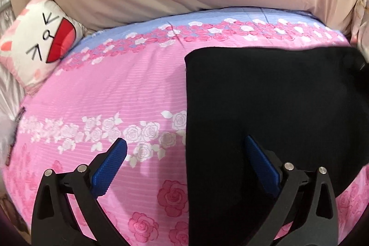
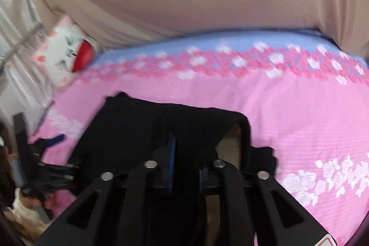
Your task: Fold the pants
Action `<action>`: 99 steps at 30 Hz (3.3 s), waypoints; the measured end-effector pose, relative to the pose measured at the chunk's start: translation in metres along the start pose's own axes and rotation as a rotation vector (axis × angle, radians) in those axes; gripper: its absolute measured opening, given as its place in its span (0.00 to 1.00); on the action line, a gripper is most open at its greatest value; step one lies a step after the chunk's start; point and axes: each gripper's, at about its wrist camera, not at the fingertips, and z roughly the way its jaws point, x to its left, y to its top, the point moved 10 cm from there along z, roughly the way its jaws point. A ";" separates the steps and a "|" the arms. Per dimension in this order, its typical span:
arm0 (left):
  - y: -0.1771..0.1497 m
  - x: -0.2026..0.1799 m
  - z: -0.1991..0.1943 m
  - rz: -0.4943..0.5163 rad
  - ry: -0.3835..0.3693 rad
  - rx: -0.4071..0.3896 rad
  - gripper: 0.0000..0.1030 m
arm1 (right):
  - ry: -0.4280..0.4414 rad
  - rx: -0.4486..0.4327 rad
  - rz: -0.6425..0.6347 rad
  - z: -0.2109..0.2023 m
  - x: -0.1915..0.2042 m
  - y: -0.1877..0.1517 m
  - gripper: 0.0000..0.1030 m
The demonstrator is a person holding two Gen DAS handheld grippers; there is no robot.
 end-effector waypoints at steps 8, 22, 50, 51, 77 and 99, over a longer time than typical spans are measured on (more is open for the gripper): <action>0.002 0.002 0.003 0.006 -0.085 0.015 0.96 | 0.005 -0.133 0.032 -0.074 0.005 -0.016 0.34; 0.007 -0.007 -0.022 0.060 0.054 0.014 0.95 | -0.016 -0.040 0.030 -0.066 0.020 -0.076 0.34; -0.017 -0.007 -0.025 0.012 0.002 0.094 0.96 | -0.022 0.007 0.016 -0.074 0.001 -0.124 0.29; -0.018 -0.007 -0.026 0.005 -0.012 0.096 0.96 | 0.019 -0.021 0.054 -0.082 0.000 -0.125 0.37; -0.026 -0.057 0.003 -0.202 -0.412 0.230 0.95 | 0.401 -0.016 0.530 -0.050 -0.022 -0.096 0.83; -0.029 -0.057 0.004 -0.169 -0.420 0.204 0.95 | 0.516 0.065 0.554 -0.036 -0.013 -0.075 0.92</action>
